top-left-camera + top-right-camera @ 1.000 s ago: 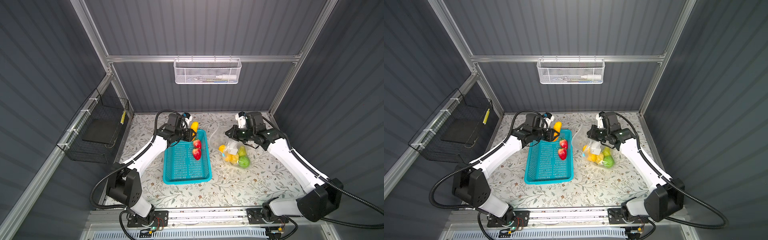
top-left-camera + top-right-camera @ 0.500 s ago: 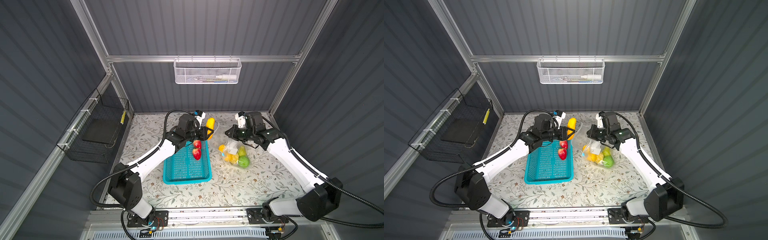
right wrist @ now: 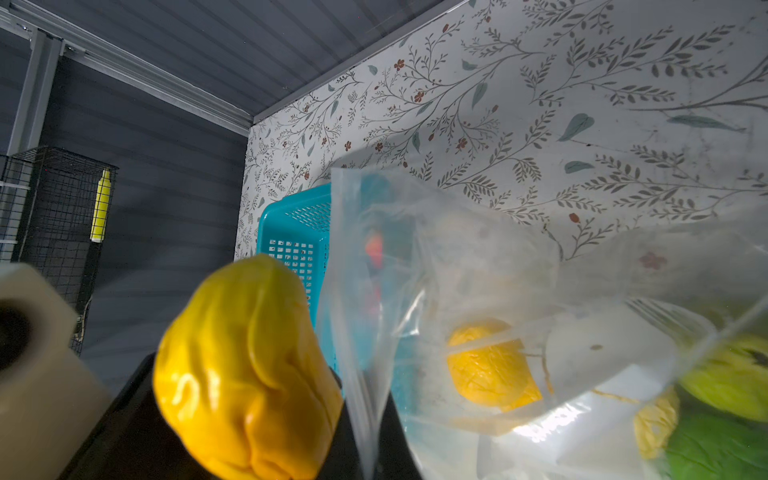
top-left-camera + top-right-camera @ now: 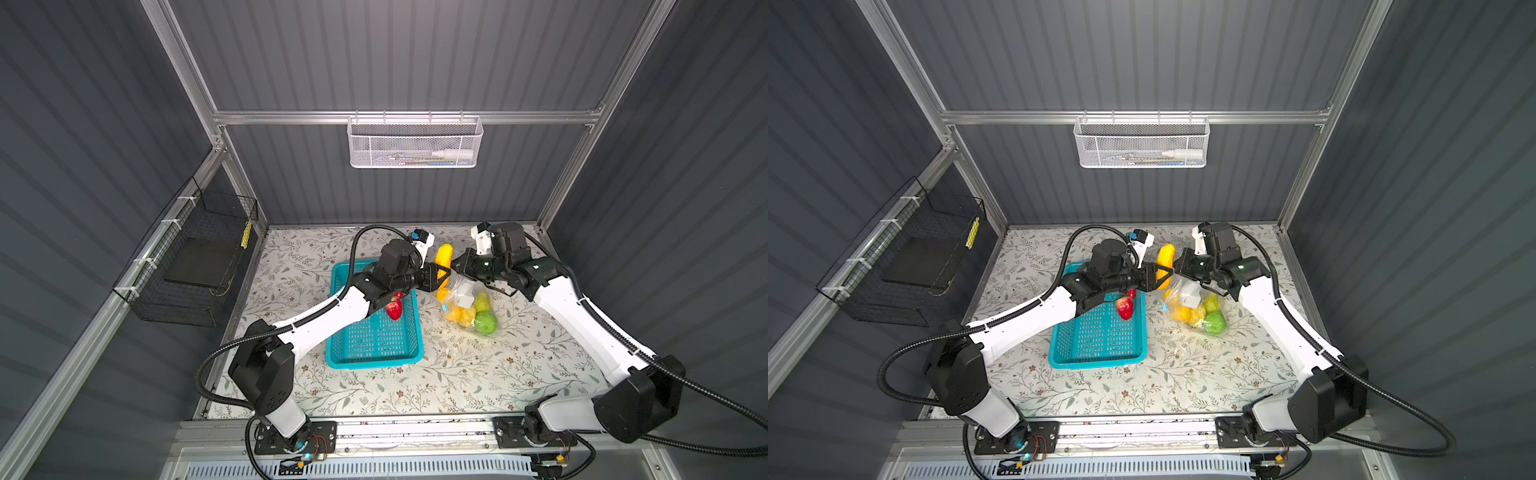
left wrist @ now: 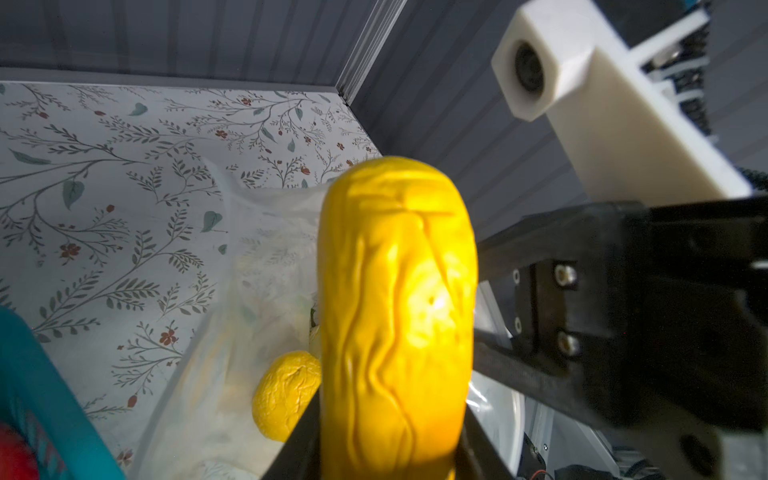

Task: Place the food in the zip-top bag and seal the zipper
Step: 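Lift the yellow squash and lower it into the bag mouth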

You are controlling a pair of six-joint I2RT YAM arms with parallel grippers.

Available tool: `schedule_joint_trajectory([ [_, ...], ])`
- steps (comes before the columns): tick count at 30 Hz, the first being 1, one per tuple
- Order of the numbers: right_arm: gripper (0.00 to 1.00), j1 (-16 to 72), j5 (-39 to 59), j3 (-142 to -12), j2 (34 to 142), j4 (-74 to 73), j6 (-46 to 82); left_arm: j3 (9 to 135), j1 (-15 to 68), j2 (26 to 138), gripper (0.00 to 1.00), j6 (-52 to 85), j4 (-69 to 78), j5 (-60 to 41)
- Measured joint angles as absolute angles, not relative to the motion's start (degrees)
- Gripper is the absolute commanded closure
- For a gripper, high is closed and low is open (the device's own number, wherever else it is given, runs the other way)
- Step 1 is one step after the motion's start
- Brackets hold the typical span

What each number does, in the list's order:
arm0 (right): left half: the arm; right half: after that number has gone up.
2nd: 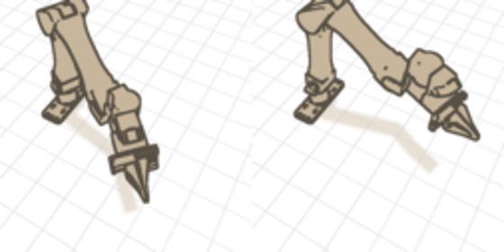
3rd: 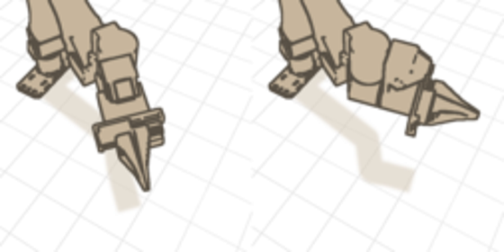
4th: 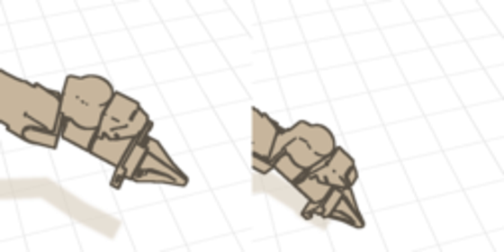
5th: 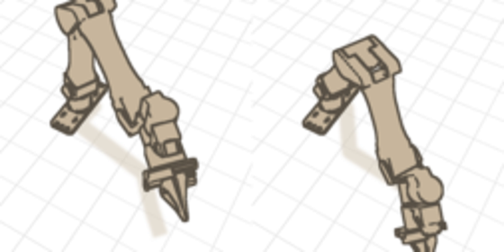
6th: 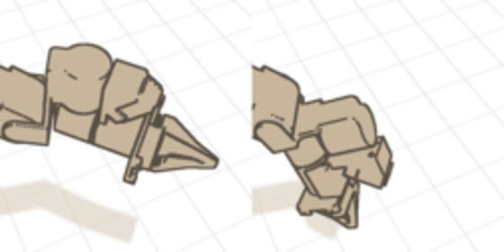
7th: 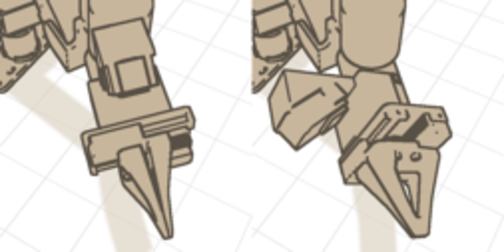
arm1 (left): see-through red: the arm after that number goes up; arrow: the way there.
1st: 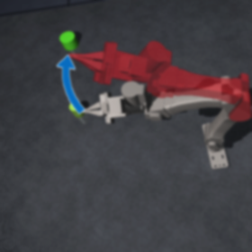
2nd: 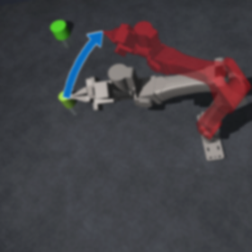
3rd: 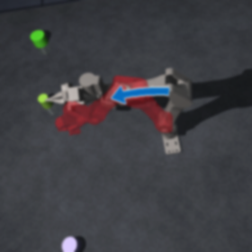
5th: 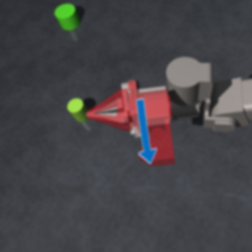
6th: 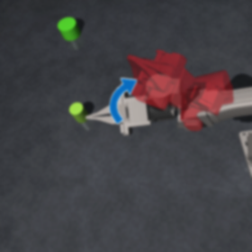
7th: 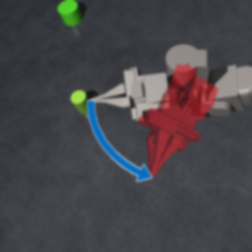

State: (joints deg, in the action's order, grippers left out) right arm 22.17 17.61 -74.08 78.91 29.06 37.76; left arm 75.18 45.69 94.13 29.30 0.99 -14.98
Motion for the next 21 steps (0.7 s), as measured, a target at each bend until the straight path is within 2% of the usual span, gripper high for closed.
schedule_joint_trajectory([
  [15, 1.00, 22.2, 15.3, -72.3, 77.2, 27.8, 39.0, 74.5, 46.8, 94.6, 0.72, 31.0, -5.0, -12.9],
  [21, 1.00, 22.2, 14.9, -71.8, 76.6, 27.5, 39.0, 76.0, 46.8, 97.5, 0.68, 31.5, -8.8, -12.9],
])
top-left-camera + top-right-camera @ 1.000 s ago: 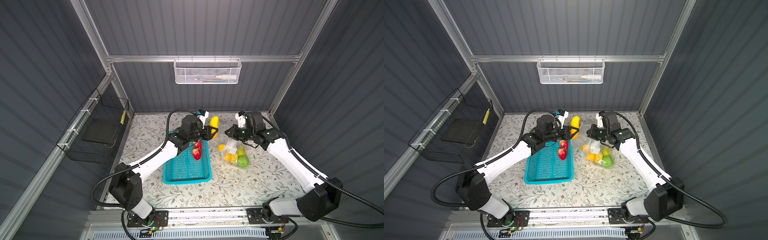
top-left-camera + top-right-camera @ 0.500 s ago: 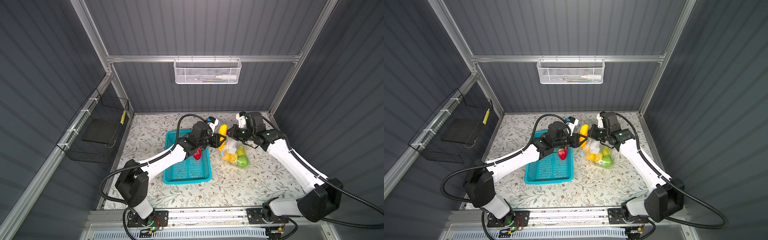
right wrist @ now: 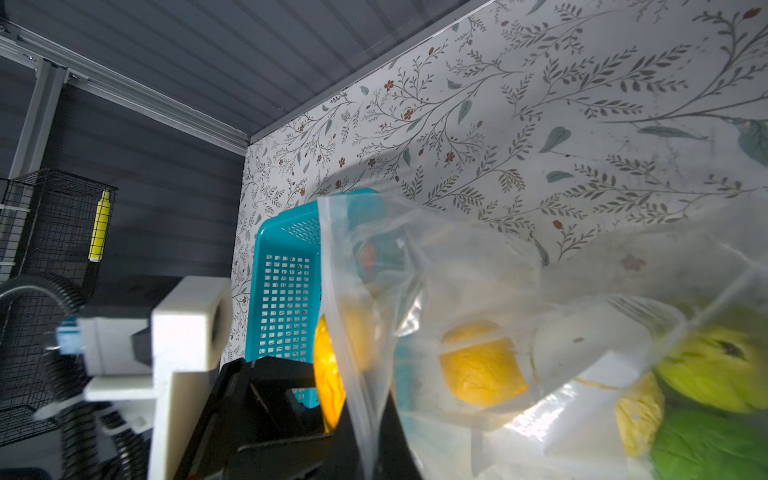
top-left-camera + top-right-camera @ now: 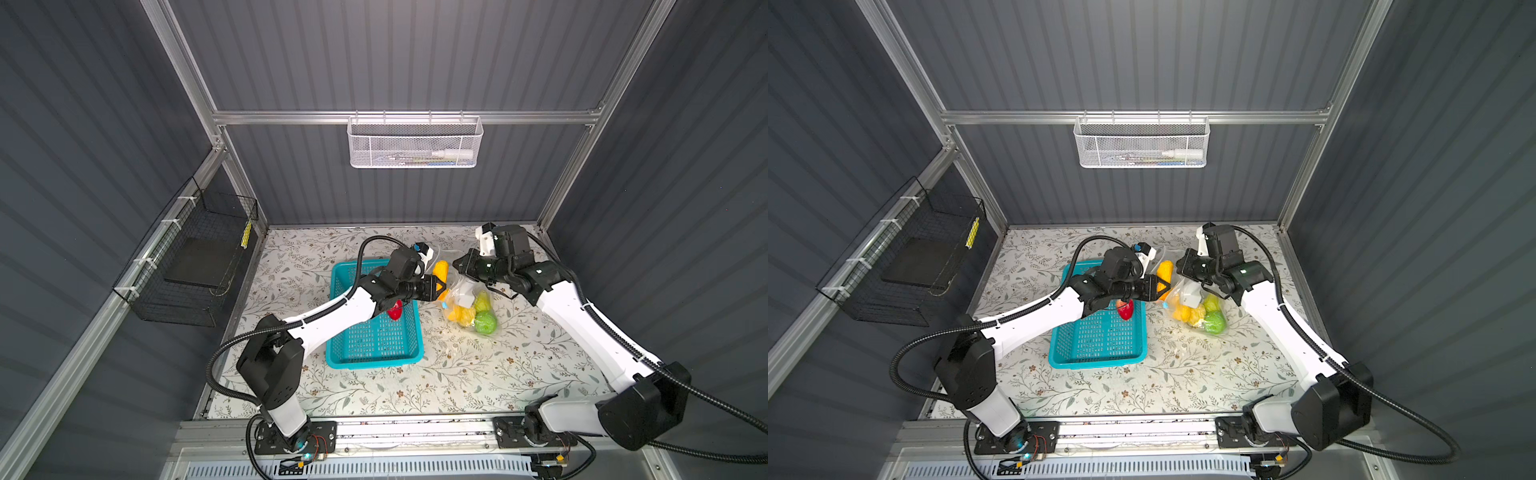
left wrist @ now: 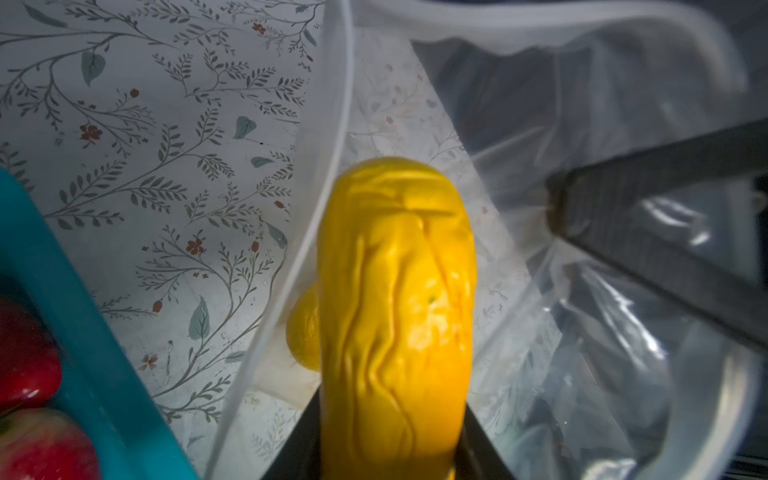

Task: Place the food in the zip-top bag and seal the zipper
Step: 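Lift the yellow squash and lower it into the bag mouth, then open the left gripper to release the squash into the bag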

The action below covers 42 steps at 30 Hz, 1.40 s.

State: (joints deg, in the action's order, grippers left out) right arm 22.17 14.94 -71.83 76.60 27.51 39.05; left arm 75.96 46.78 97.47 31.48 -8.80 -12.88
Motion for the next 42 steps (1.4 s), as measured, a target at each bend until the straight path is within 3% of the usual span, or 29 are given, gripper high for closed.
schedule_joint_trajectory([
  [10, 1.00, 22.2, 14.9, -71.2, 76.4, 27.4, 39.0, 80.8, 46.8, 98.9, 0.32, 31.4, -13.3, -12.3],
  [21, 1.00, 22.2, 14.5, -70.8, 75.5, 27.4, 39.1, 83.9, 46.3, 94.8, 0.24, 28.9, -15.6, -6.5],
  [32, 1.00, 22.2, 13.7, -70.8, 75.0, 27.4, 39.0, 81.7, 42.5, 93.4, 0.32, 29.1, -17.0, -7.7],
  [38, 1.00, 22.2, 13.7, -70.8, 75.0, 27.4, 39.0, 80.4, 42.7, 96.5, 0.49, 29.6, -18.1, -10.9],
  [42, 1.00, 22.2, 13.6, -70.8, 75.0, 27.4, 39.0, 80.4, 42.7, 98.4, 0.66, 29.6, -18.3, -12.6],
])
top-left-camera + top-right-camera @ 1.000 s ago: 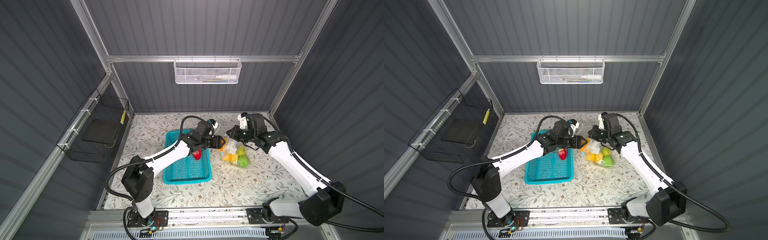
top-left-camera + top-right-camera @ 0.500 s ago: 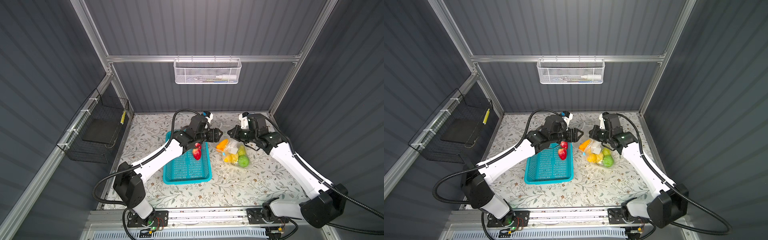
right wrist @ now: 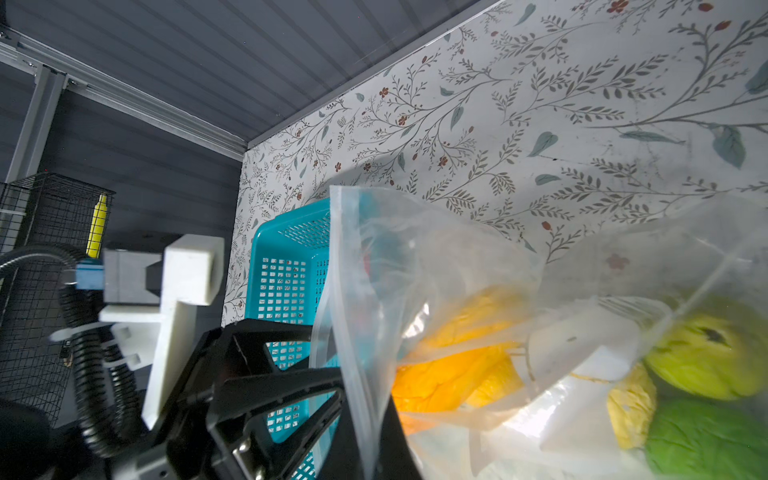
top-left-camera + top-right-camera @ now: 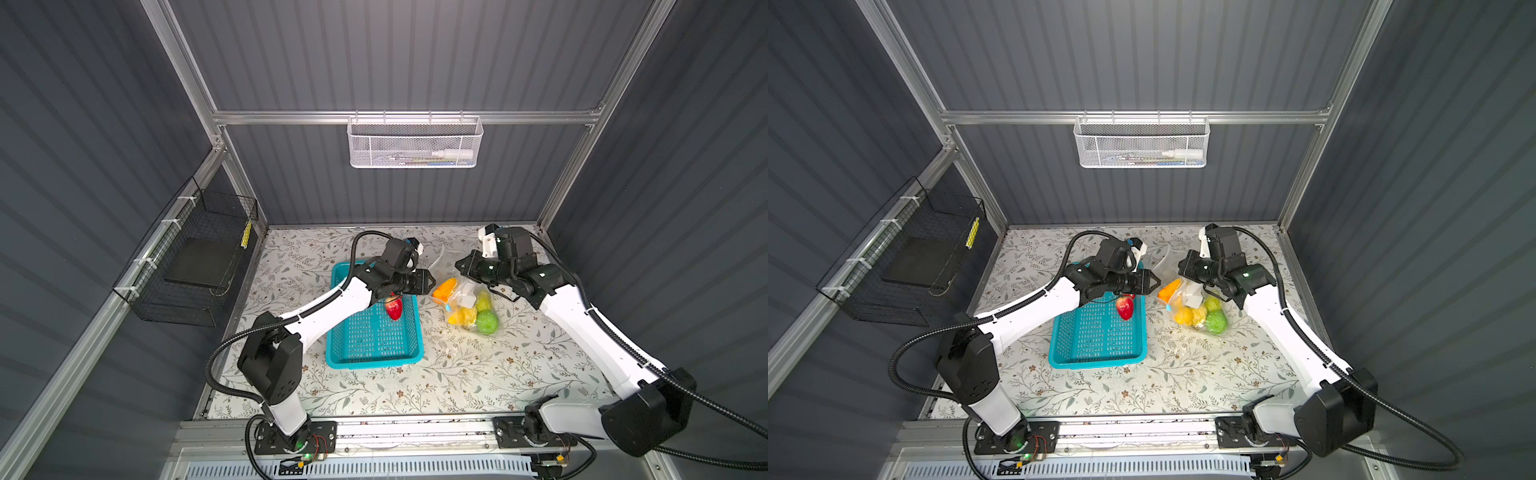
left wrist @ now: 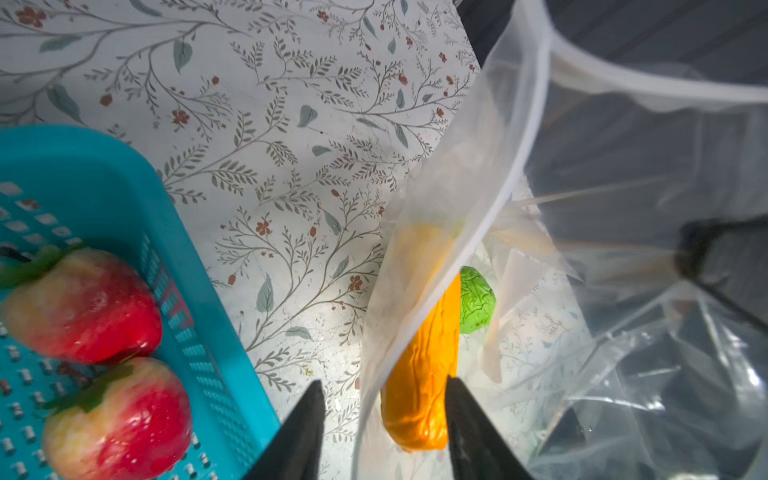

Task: Place the food in the zip-top bag and seal the zipper

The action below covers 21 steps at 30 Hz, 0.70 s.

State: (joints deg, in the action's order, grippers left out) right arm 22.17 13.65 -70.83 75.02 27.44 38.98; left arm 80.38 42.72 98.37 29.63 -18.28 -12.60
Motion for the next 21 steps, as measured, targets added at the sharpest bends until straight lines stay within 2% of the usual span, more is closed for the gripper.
schedule_joint_trajectory([
  [2, 1.00, 22.2, 13.6, -70.8, 75.0, 27.5, 39.0, 80.7, 42.7, 99.1, 0.79, 29.3, -18.3, -13.4],
  [4, 1.00, 22.2, 13.6, -70.8, 75.0, 27.5, 39.0, 81.0, 42.7, 99.7, 0.99, 29.3, -18.3, -14.2],
  [14, 1.00, 21.8, 12.8, -72.6, 75.0, 29.4, 37.0, 85.8, 42.7, 99.8, 1.00, 28.4, -18.4, -14.6],
  [21, 1.00, 20.3, 10.9, -81.6, 75.0, 35.4, 31.7, 92.2, 42.7, 99.4, 1.00, 28.2, -16.4, -14.6],
])
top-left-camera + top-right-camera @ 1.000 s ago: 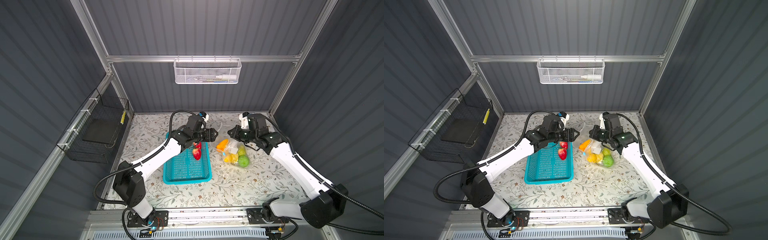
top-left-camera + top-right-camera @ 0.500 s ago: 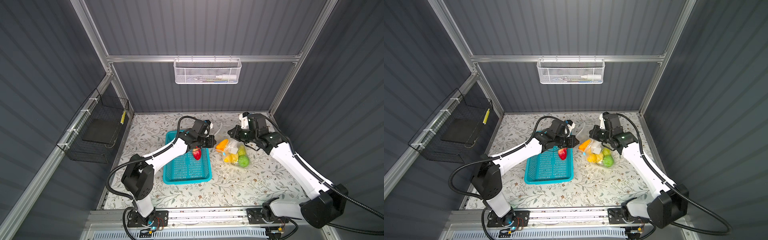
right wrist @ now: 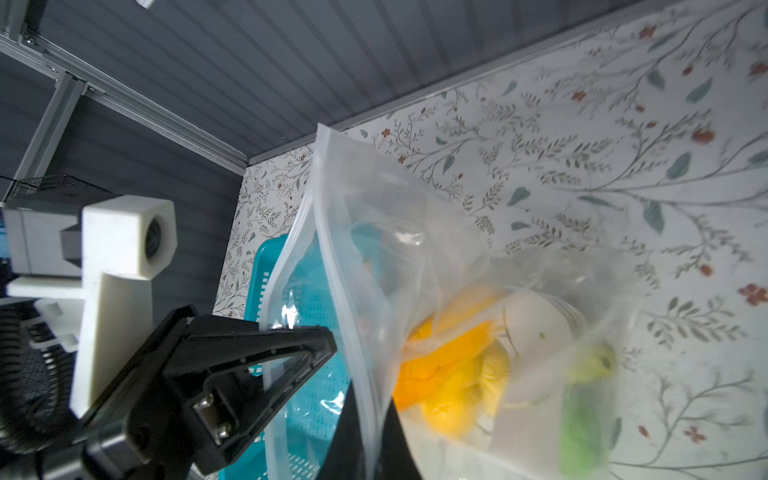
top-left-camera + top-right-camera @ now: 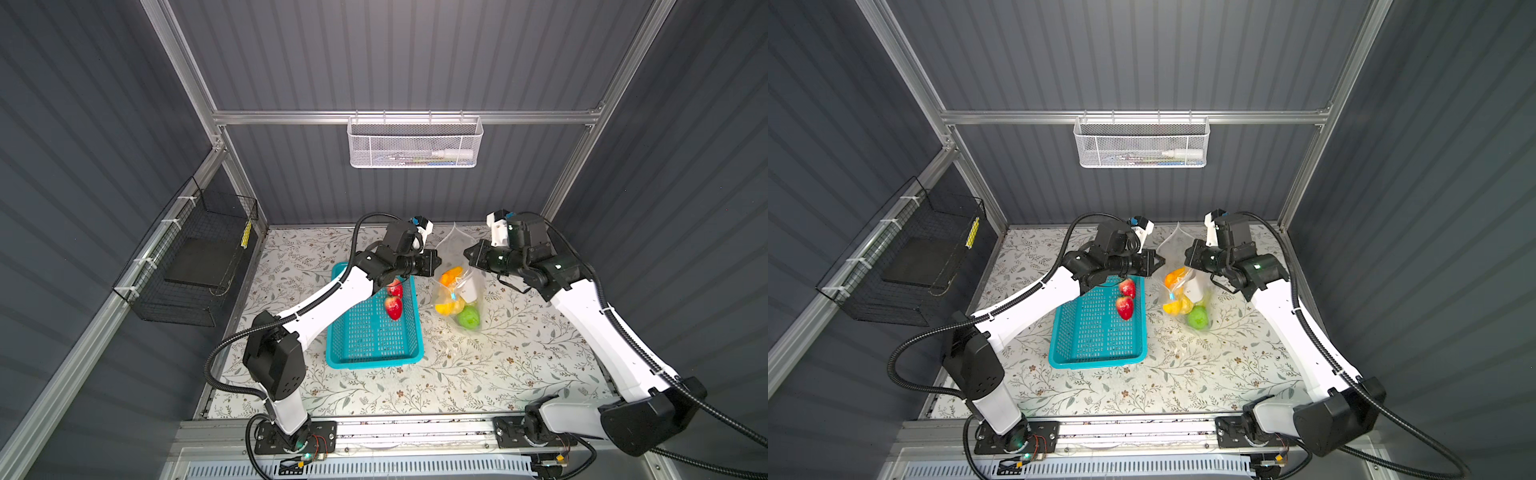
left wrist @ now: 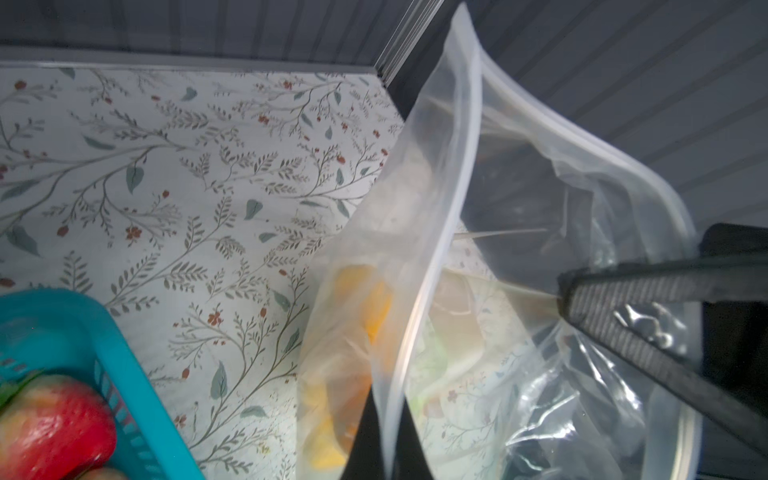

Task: Place the food in the zip-top bag and seal the zipper

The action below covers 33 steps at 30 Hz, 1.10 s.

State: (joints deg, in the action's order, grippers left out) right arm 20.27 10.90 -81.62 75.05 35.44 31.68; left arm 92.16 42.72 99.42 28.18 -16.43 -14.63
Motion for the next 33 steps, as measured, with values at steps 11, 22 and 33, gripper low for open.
schedule_joint_trajectory([
  [11, 1.00, 13.0, 9.6, -83.0, 71.5, 41.5, 27.8, 95.7, 42.8, 94.1, 1.00, 27.8, -15.5, -13.6],
  [22, 1.00, 9.6, 9.0, -83.3, 67.5, 42.1, 26.4, 95.6, 43.2, 97.9, 1.00, 31.0, -14.2, -19.2],
  [33, 1.00, 9.6, 15.3, -76.3, 68.1, 37.3, 28.5, 84.8, 43.6, 99.5, 1.00, 36.4, -9.1, -22.0],
])
